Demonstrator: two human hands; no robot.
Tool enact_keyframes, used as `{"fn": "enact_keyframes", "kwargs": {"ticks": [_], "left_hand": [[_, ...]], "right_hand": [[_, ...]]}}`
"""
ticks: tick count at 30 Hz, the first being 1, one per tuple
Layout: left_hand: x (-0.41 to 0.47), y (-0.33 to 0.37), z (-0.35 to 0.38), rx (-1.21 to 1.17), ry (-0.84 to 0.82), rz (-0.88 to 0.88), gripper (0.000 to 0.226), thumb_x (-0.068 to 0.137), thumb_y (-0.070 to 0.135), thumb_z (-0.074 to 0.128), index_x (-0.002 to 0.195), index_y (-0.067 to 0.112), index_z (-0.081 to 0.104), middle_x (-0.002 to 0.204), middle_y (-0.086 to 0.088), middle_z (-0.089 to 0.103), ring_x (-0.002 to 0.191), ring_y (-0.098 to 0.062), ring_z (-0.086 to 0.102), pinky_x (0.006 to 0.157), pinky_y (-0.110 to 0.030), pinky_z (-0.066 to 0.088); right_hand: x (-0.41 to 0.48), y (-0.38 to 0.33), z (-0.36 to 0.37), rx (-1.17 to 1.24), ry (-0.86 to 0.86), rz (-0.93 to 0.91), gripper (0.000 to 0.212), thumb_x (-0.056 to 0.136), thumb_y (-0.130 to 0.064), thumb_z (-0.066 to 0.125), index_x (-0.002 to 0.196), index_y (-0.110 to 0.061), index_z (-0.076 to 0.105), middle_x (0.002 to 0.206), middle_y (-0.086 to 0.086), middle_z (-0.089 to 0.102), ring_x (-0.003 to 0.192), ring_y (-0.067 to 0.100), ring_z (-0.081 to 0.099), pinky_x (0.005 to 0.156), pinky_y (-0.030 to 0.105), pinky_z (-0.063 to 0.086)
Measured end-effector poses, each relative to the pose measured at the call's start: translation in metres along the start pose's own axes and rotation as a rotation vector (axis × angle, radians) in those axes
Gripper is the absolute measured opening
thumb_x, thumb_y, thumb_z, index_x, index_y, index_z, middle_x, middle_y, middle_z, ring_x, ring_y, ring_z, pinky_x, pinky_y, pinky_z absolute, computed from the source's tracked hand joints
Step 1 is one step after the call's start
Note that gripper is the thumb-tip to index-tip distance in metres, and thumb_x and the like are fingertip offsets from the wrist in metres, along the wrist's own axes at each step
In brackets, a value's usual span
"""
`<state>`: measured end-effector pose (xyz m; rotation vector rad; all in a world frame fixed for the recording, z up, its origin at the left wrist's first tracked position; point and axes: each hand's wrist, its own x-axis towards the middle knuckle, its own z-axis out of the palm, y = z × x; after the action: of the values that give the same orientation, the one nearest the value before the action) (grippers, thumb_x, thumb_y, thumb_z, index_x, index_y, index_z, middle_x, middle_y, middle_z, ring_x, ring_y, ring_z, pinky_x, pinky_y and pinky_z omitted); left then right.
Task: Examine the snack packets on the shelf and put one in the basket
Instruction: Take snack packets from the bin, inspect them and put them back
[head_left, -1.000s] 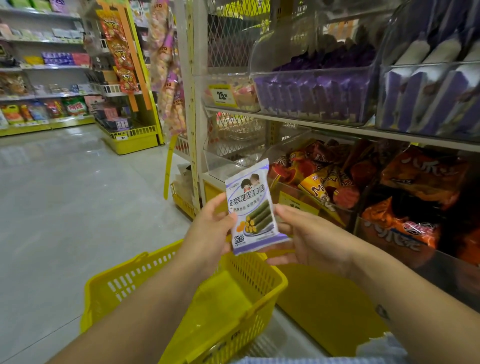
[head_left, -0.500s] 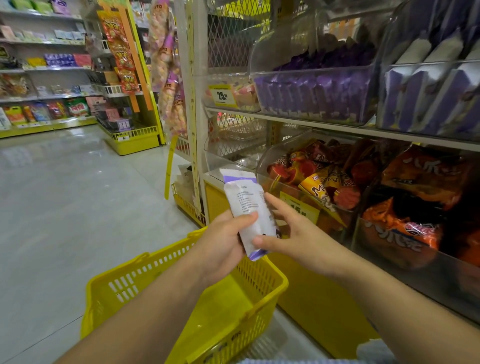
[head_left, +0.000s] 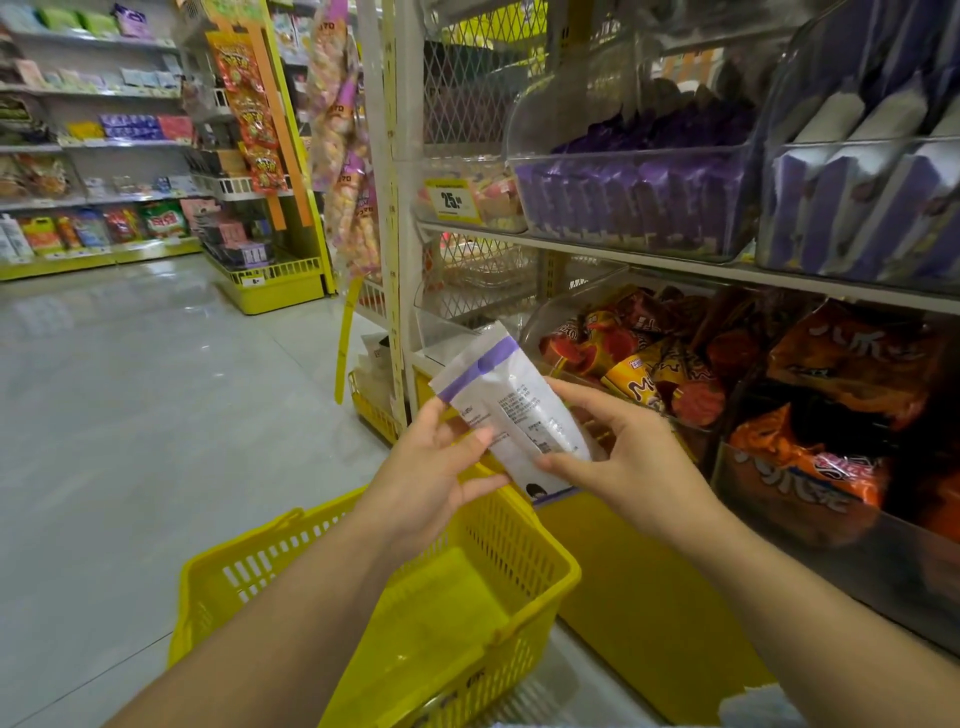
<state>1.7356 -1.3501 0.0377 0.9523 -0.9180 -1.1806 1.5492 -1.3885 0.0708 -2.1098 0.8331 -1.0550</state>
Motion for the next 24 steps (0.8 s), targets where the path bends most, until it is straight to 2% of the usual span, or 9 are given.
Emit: {"fn": "enact_keyframes", "kwargs": {"ticks": [3, 6, 8, 10, 13, 17, 20, 24], "left_hand": [[0.002, 0.003, -0.006, -0.084, -0.060, -0.015, 0.051, 0.081, 0.010, 0.064, 0.126, 0.030, 0.051, 0.120, -0.002, 0.069, 0.112, -0.024, 0.065, 0.078, -0.042, 0.059], [0.006, 0.008, -0.014, -0.150, -0.054, -0.002, 0.058, 0.079, 0.010, 0.065, 0.133, 0.025, 0.048, 0.121, -0.005, 0.068, 0.112, -0.026, 0.065, 0.075, -0.040, 0.058], [0.009, 0.011, -0.021, -0.201, -0.028, 0.002, 0.062, 0.079, 0.009, 0.065, 0.136, 0.023, 0.046, 0.121, -0.007, 0.068, 0.111, -0.027, 0.066, 0.074, -0.040, 0.058], [0.011, 0.013, -0.027, -0.234, -0.012, -0.004, 0.064, 0.078, 0.009, 0.066, 0.137, 0.024, 0.045, 0.121, -0.008, 0.068, 0.111, -0.027, 0.066, 0.073, -0.040, 0.059], [0.013, 0.012, -0.030, -0.242, 0.001, -0.015, 0.064, 0.076, 0.012, 0.070, 0.135, 0.025, 0.046, 0.122, -0.008, 0.068, 0.110, -0.028, 0.066, 0.073, -0.040, 0.059], [0.013, 0.010, -0.028, -0.210, 0.010, 0.009, 0.052, 0.076, 0.018, 0.072, 0.124, 0.025, 0.054, 0.117, -0.007, 0.070, 0.107, -0.027, 0.068, 0.073, -0.037, 0.058], [0.012, 0.010, -0.022, -0.114, 0.061, 0.083, 0.051, 0.072, 0.024, 0.074, 0.119, 0.028, 0.055, 0.113, -0.001, 0.072, 0.105, -0.023, 0.069, 0.073, -0.033, 0.058], [0.007, 0.016, -0.007, 0.099, 0.154, 0.233, 0.056, 0.062, 0.035, 0.077, 0.114, 0.033, 0.055, 0.108, 0.006, 0.073, 0.103, -0.017, 0.069, 0.076, -0.030, 0.057]], "right_hand": [[0.001, -0.003, -0.006, 0.226, -0.037, 0.074, 0.062, 0.073, -0.004, 0.079, 0.125, -0.029, 0.057, 0.105, -0.014, 0.071, 0.097, 0.000, 0.067, 0.079, 0.019, 0.055], [0.003, -0.005, -0.010, 0.417, -0.053, 0.139, 0.058, 0.069, -0.003, 0.078, 0.121, -0.018, 0.058, 0.106, -0.001, 0.073, 0.098, 0.011, 0.069, 0.083, 0.027, 0.057], [0.004, -0.004, -0.014, 0.498, 0.009, 0.166, 0.044, 0.067, -0.002, 0.076, 0.107, -0.011, 0.060, 0.104, 0.007, 0.072, 0.095, 0.015, 0.070, 0.085, 0.030, 0.057], [0.003, -0.001, -0.014, 0.501, 0.051, 0.186, 0.023, 0.074, -0.001, 0.074, 0.092, -0.009, 0.062, 0.097, 0.013, 0.073, 0.092, 0.022, 0.071, 0.087, 0.034, 0.057], [0.002, 0.001, -0.011, 0.441, 0.061, 0.212, 0.002, 0.083, -0.009, 0.069, 0.082, -0.011, 0.068, 0.092, 0.017, 0.073, 0.095, 0.031, 0.069, 0.089, 0.039, 0.056], [0.005, 0.005, -0.007, 0.669, 0.096, 0.309, 0.007, 0.090, -0.006, 0.057, 0.089, -0.001, 0.061, 0.090, 0.016, 0.073, 0.090, 0.028, 0.070, 0.083, 0.032, 0.058], [0.007, 0.007, -0.005, 0.752, 0.091, 0.400, 0.007, 0.094, -0.006, 0.052, 0.090, -0.003, 0.057, 0.088, 0.014, 0.072, 0.078, 0.019, 0.069, 0.078, 0.028, 0.059], [0.008, 0.010, 0.001, 0.849, 0.089, 0.562, 0.014, 0.099, -0.005, 0.045, 0.087, -0.005, 0.053, 0.066, 0.005, 0.071, 0.056, 0.009, 0.068, 0.057, 0.020, 0.057]]}}
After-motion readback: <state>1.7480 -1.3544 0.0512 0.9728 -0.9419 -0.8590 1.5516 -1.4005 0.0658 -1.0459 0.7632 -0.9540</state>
